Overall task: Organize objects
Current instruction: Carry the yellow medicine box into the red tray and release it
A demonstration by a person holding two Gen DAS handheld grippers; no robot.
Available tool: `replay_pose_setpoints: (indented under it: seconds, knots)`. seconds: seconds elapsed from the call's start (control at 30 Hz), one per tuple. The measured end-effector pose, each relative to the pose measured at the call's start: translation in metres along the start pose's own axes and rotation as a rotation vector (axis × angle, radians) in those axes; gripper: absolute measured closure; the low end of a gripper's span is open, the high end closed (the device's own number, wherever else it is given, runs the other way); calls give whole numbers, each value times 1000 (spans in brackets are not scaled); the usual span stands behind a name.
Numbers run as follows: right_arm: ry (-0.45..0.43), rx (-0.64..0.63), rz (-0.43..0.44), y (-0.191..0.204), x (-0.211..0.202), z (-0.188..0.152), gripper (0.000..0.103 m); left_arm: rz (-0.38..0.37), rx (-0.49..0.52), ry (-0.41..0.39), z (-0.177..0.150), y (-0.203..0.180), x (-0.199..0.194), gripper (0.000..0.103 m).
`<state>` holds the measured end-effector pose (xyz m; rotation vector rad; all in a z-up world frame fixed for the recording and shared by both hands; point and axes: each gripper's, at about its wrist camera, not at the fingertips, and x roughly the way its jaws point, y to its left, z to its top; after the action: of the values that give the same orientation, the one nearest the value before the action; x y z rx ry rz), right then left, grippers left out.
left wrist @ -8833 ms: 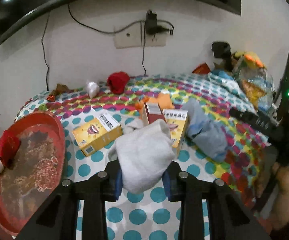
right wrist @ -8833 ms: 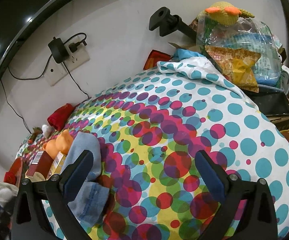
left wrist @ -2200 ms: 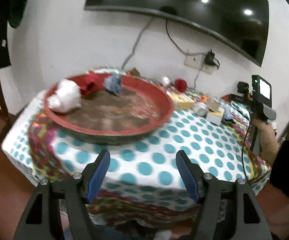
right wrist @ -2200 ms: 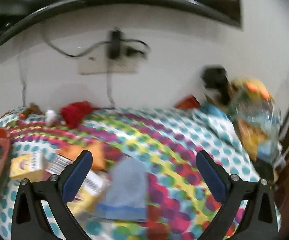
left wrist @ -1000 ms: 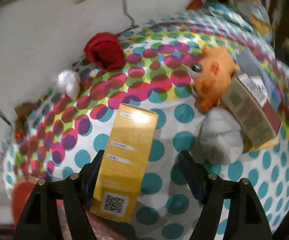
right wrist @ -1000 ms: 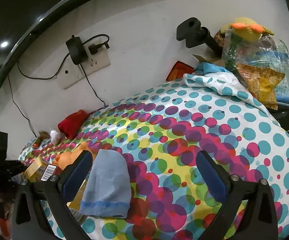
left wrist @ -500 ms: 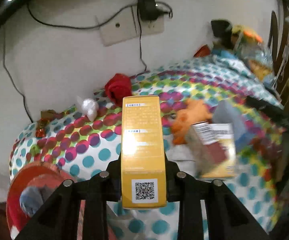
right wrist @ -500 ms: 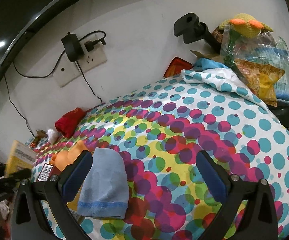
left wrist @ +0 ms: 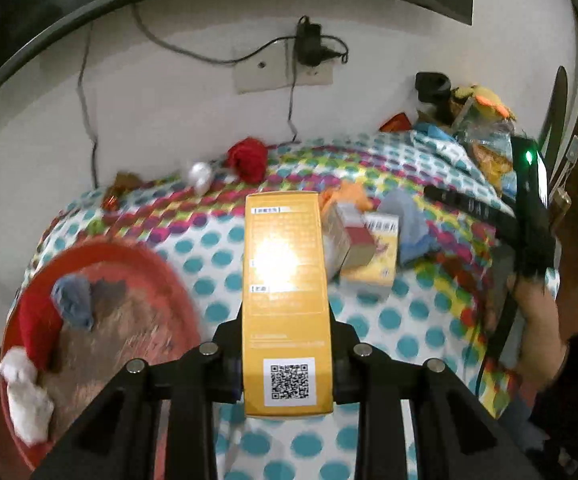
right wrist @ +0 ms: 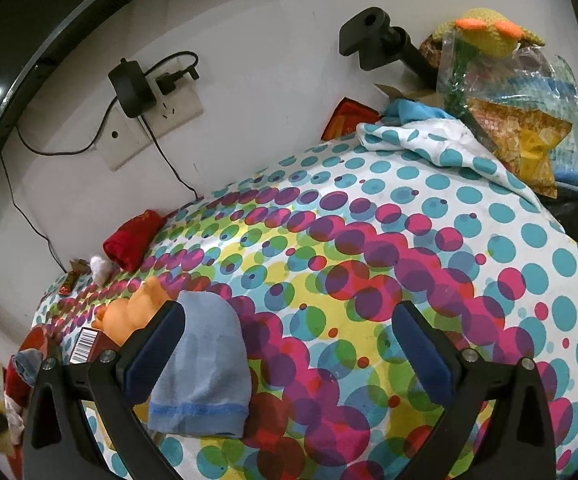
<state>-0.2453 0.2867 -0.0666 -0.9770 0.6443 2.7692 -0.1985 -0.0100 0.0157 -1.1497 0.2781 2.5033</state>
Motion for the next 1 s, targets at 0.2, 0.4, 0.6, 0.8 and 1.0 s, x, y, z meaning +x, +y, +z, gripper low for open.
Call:
replay_pose_setpoints:
  seconds: [0.2, 0.4, 0.6, 0.8, 1.0]
  knots:
    - [6, -3, -7, 1, 1, 0, 0, 41, -86, -13, -47, 33, -34, 74]
    - [14, -3, -10, 1, 2, 0, 0, 96, -209, -24, -100, 73, -74, 74]
    - [20, -3, -13, 1, 4, 0, 0, 156, -326, -18, -140, 113, -98, 74]
    - [24, -2, -10, 1, 4, 0, 0, 228, -418, -27, -154, 157, -115, 74]
    - [25, -2, -9, 1, 5, 0, 0, 260, -461, -39, -147, 193, -123, 74]
